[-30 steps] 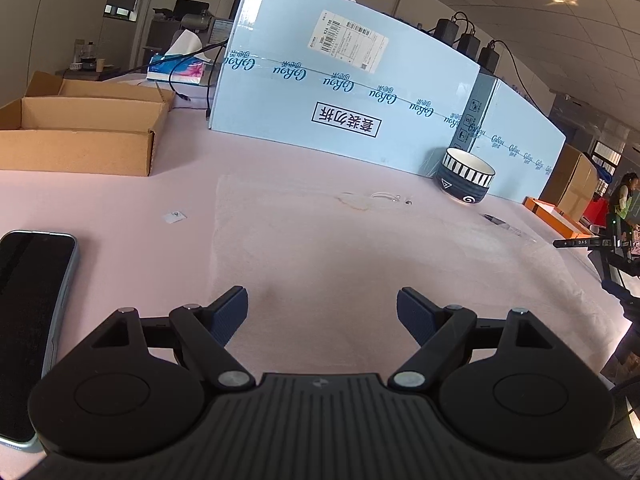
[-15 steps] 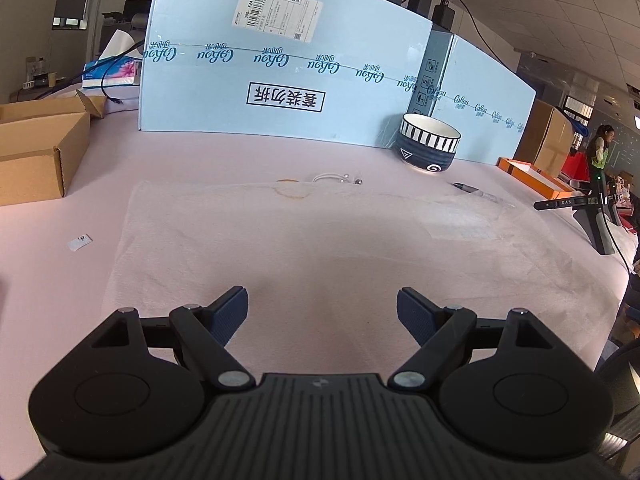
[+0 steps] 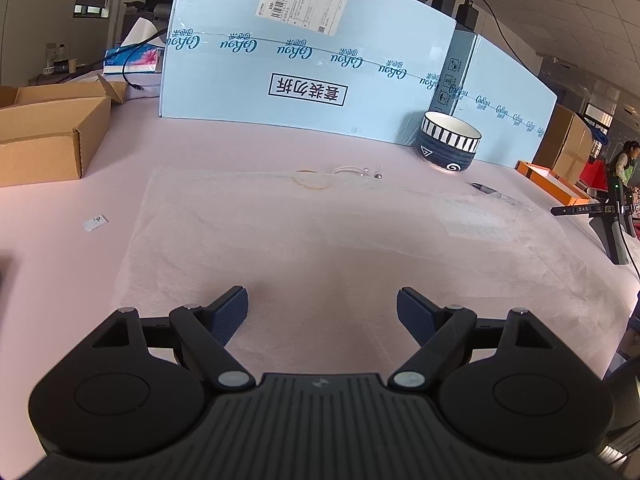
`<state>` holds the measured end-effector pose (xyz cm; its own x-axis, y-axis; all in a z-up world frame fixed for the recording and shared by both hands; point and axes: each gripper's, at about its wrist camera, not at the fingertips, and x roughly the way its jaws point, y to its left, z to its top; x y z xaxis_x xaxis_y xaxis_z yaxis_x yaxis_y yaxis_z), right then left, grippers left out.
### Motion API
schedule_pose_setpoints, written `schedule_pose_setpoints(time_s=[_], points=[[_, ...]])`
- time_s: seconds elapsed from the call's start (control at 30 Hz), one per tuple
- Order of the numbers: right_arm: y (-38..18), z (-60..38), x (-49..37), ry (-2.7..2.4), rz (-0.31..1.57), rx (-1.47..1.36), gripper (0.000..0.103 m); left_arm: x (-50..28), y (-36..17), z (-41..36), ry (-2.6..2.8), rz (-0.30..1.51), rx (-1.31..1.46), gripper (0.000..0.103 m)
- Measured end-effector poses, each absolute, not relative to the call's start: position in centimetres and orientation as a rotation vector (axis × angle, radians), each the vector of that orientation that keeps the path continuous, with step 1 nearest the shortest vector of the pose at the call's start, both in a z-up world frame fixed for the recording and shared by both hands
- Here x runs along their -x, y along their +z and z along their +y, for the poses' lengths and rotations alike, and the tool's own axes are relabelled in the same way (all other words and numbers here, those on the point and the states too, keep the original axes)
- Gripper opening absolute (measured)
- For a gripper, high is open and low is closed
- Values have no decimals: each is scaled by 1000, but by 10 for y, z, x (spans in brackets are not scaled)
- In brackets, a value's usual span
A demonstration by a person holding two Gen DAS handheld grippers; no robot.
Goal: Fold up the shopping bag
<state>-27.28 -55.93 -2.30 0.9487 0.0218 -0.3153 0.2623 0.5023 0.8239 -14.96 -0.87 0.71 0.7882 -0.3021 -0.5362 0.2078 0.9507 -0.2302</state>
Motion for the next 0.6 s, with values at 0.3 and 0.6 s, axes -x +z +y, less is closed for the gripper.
schedule_pose_setpoints(time_s=[0.3,0.6], points=[[-24,-556,268,-113,292,-1044,46,148,5,-9,-273,608,166,80],[-22,-549,253,-142,330,-1021,30,147,4,-9,-272,604,175,81]])
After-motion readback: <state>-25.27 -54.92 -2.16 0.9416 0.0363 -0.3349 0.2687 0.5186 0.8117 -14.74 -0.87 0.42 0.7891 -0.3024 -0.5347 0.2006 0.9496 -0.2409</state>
